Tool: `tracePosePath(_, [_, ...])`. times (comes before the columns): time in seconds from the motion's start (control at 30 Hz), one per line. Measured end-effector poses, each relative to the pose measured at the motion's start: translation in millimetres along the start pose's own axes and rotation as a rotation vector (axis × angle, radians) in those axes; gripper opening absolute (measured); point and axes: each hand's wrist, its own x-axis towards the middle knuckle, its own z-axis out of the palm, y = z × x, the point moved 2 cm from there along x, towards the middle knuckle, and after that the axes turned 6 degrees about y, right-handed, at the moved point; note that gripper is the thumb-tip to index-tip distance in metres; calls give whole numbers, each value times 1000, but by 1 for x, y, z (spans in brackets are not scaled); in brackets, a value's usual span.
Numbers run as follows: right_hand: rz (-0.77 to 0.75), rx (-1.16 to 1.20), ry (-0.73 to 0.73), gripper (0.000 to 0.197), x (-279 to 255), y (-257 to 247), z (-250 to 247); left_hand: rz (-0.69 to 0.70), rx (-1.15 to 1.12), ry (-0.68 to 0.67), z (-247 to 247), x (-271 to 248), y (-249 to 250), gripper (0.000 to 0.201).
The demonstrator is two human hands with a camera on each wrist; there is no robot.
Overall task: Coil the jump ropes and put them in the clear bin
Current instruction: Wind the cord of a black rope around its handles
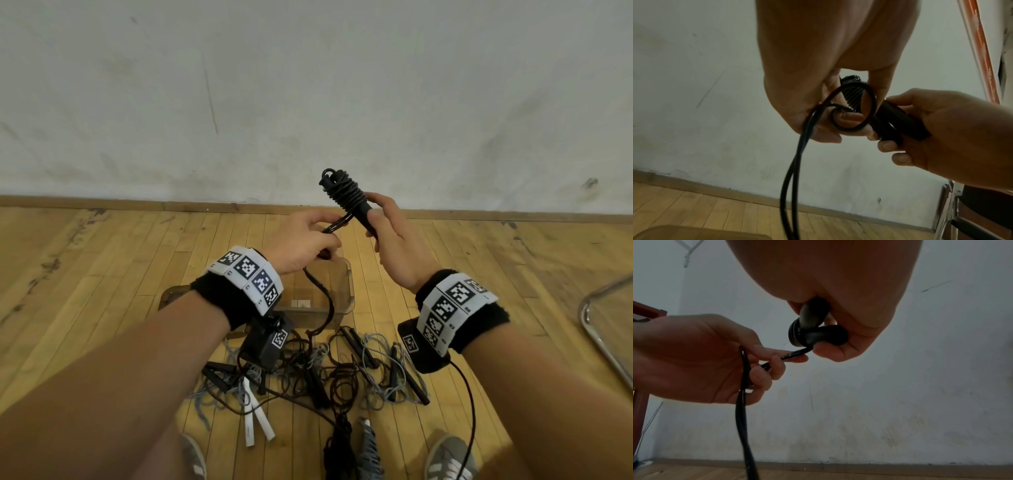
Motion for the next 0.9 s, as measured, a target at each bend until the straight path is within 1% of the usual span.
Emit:
tracePosePath(0.1, [14,-37,-18,50,1,2,2,-16,-7,10,1,1,-3,45])
tracePosePath(0.23, [-53,-132,-40,65,1,5,5,-1,-58,37,7,-2,-1,41])
tracePosePath(0.33, [-65,-200,-17,66,3,6,2,25,-85,38,9,-4,2,32])
tracePosePath(0.4, [-79,-229,-4,67,4,7,1,47,-90,29,10,-4,4,22])
tracePosePath(0.47, [-131,-245,4,62,5,7,2,33,-126,34,12,-5,6,9])
tracePosePath(0.5, [-146,-234,3,59,5,7,2,26,-147,53,13,-5,6,14])
tracePosePath(0.57, [-144,-174,11,57,3,3,2,8,-159,127,13,-2,1,29])
tracePosePath(0.6, [-131,-130,25,57,2,1,1,6,-162,164,12,-1,0,33])
tracePosePath(0.67, [-75,6,34,54,-1,-4,-1,27,-175,189,12,0,-1,37])
tracePosePath(0.73, [13,194,-32,45,-4,-7,-1,50,-189,157,11,-1,2,38])
tracePosePath(0.8, [86,330,-148,34,-7,-10,0,58,-188,124,12,-2,3,33])
tracePosePath(0.83, [89,340,-177,32,-8,-10,0,50,-179,115,11,-3,3,31])
tracePosePath(0.9, [58,309,-182,32,-8,-11,-1,28,-155,104,10,-4,2,32])
